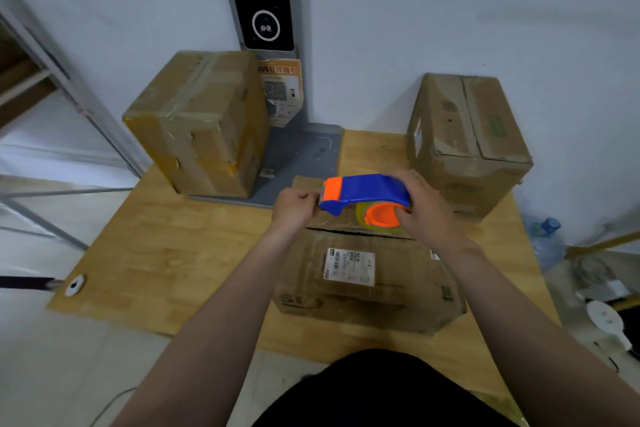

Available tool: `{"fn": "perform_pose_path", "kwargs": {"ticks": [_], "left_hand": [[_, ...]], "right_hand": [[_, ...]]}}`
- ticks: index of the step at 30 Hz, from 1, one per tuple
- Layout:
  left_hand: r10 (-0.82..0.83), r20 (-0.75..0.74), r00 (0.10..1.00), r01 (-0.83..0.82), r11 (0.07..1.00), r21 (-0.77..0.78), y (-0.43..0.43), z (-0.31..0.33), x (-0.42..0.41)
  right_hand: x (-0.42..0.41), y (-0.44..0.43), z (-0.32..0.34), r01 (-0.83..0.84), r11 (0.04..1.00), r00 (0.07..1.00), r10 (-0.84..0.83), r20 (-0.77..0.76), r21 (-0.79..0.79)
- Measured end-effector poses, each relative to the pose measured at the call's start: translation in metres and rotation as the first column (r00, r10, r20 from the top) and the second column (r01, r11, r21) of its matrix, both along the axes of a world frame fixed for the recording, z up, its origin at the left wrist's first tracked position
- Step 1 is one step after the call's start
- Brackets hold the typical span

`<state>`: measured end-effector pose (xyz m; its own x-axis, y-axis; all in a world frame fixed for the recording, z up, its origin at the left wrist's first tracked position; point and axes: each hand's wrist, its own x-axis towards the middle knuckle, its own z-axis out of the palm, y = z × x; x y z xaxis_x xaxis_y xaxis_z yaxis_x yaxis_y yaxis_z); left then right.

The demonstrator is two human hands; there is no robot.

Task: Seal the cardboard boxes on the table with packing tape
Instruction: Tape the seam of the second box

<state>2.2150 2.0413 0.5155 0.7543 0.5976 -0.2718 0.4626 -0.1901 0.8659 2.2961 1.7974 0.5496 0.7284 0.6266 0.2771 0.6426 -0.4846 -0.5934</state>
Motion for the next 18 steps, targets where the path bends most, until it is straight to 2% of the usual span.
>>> {"fn": "perform_pose_path", "kwargs": {"ticks": [2, 5, 9, 15, 18], "left_hand": [[0.062, 0.017, 0.998, -0.062, 0.998, 0.003, 0.012, -0.003, -0.007], [0.164, 0.009, 0.986, -0.165, 0.985, 0.041, 0.050, -0.009, -0.033], [0.129, -0.009, 0.992, -0.127, 0.983, 0.131, 0.083, -0.028, -0.056], [0.135, -0.062, 0.989, -0.123, 0.979, 0.164, 0.093, -0.058, -0.057], [0.099, -0.083, 0.992, -0.087, 0.987, 0.132, 0.099, -0.074, -0.056]], "right_hand": [[0.004, -0.003, -0.005, 0.003, 1.000, 1.000, -0.003, -0.001, 0.027], [0.018, -0.023, -0.013, 0.100, 0.995, 0.995, -0.100, -0.001, 0.030], [0.021, -0.033, -0.021, 0.092, 0.993, 0.991, -0.084, 0.103, -0.074], [0.015, -0.017, -0.040, 0.061, 0.993, 0.993, -0.049, 0.112, -0.104], [0.013, -0.013, -0.050, 0.042, 0.994, 0.994, -0.031, 0.108, -0.100]]}}
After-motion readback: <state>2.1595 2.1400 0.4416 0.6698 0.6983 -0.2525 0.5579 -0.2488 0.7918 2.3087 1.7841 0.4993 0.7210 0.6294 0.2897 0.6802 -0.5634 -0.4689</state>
